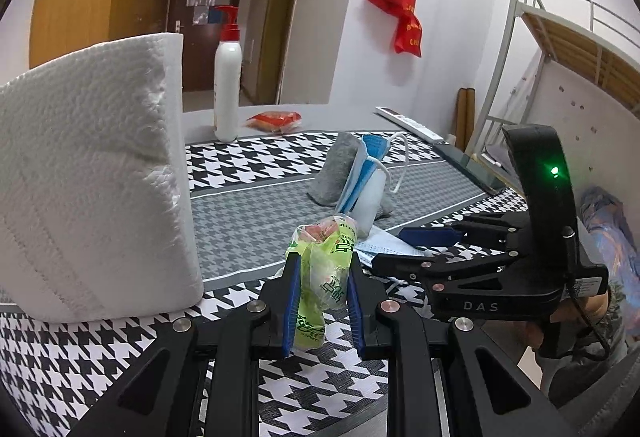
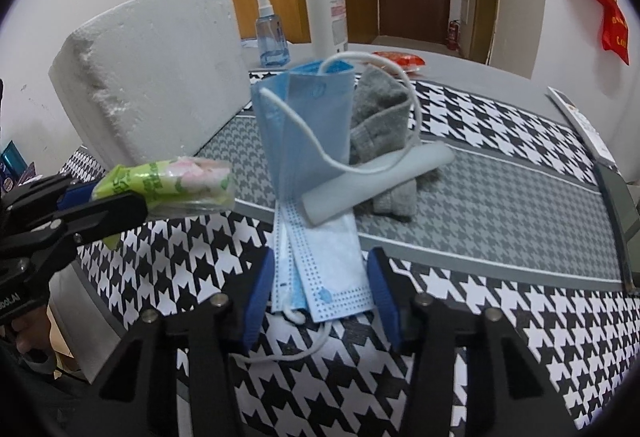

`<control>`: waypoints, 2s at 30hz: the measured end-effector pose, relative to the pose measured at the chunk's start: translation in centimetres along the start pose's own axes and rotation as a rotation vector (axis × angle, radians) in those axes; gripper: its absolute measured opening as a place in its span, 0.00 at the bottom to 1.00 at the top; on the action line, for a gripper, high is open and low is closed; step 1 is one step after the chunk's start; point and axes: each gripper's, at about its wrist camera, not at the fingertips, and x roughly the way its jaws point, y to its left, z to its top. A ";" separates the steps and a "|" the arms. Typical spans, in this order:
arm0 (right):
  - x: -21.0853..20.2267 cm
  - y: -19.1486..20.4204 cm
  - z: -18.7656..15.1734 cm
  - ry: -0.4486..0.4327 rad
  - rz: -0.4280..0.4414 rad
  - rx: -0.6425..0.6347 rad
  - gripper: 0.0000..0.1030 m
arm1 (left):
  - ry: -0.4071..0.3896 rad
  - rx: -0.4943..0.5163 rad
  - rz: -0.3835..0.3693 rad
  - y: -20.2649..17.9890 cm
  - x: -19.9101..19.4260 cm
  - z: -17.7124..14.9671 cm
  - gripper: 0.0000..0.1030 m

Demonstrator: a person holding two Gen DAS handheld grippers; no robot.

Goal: Organize soft objects
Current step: 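Close the right gripper on the blue face mask, then lift the blue mask off the table with the right gripper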

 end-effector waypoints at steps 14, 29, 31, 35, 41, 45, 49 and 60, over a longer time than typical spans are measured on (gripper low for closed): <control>0.6 1.5 0.4 -0.024 -0.022 -0.048 0.17 | -0.004 -0.007 0.012 0.5 -0.7 -0.3 0.22; -3.4 1.2 1.0 -0.131 0.118 0.026 0.10 | -0.035 0.009 0.029 -0.1 -1.9 -0.2 0.22; -4.1 1.2 1.0 -0.149 0.119 0.028 0.10 | -0.042 0.013 0.031 -0.2 -2.2 -0.2 0.22; -5.4 1.5 1.0 -0.175 0.101 0.025 0.10 | -0.049 0.015 0.036 -0.2 -2.5 -0.2 0.22; -8.4 1.9 0.6 -0.232 0.088 0.013 0.10 | -0.057 0.017 0.036 -0.4 -3.0 -0.4 0.22; -9.9 1.9 0.3 -0.257 0.075 0.008 0.10 | -0.061 0.020 0.035 -0.6 -3.2 -0.3 0.22; -9.8 2.2 -0.2 -0.228 0.064 -0.008 0.10 | -0.058 0.021 0.035 -0.7 -3.2 -0.4 0.22; -7.1 3.0 -2.6 -0.114 0.068 -0.035 0.44 | -0.066 0.033 0.054 -1.0 -3.7 -0.1 0.22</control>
